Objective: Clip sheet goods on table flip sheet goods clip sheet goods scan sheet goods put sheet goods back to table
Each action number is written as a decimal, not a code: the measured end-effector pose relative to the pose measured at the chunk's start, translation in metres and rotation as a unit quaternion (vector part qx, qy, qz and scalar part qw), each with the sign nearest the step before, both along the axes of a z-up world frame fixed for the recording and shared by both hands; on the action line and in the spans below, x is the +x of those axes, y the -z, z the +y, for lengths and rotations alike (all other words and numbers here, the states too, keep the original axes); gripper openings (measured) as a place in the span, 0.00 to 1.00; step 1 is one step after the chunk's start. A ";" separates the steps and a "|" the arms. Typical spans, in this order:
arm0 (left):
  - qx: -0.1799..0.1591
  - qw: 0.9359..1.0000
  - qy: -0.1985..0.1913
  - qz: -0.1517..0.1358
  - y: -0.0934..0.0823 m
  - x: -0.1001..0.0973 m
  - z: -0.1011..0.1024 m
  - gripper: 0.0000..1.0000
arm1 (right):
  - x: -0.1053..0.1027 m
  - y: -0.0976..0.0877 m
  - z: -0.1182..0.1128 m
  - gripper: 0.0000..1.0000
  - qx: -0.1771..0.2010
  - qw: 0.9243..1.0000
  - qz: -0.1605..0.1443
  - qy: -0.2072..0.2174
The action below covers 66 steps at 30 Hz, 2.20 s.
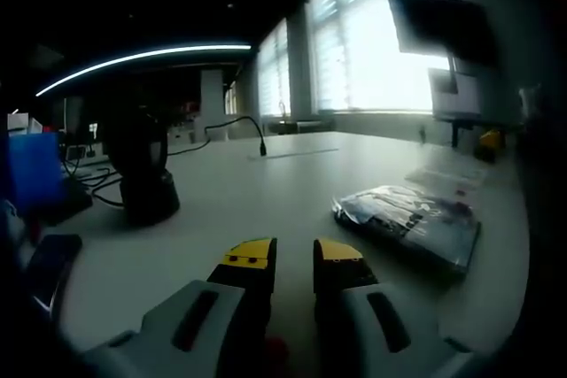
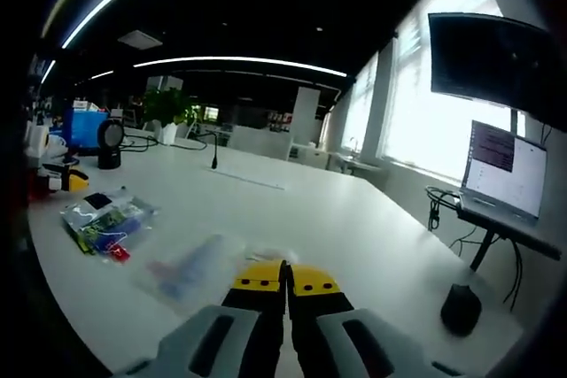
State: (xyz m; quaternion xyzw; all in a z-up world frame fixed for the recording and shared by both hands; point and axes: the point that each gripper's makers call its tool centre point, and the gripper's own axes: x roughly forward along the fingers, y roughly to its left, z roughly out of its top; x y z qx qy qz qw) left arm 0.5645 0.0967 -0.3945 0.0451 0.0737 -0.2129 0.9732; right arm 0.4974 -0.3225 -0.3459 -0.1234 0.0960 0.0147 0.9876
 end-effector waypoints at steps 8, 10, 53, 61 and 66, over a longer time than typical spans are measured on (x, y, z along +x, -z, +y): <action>-0.002 1.000 -0.002 -0.005 -0.002 0.000 -0.001 0.10 | 0.002 -0.003 -0.005 0.00 0.009 0.999 0.004 -0.040; -0.002 1.000 0.001 -0.006 -0.002 0.001 -0.002 0.10 | 0.002 -0.002 -0.006 0.00 0.007 0.999 0.007 -0.048; -0.006 1.000 0.007 -0.024 -0.008 -0.001 -0.004 0.10 | 0.024 0.004 0.014 0.00 0.035 0.969 -0.027 -0.243; -0.005 1.000 0.009 -0.027 -0.009 -0.001 -0.004 0.10 | 0.027 0.008 0.009 0.00 0.046 0.970 -0.028 -0.239; -0.004 1.000 0.010 -0.028 -0.010 -0.001 -0.004 0.10 | 0.027 0.013 0.008 0.00 0.053 0.967 -0.024 -0.246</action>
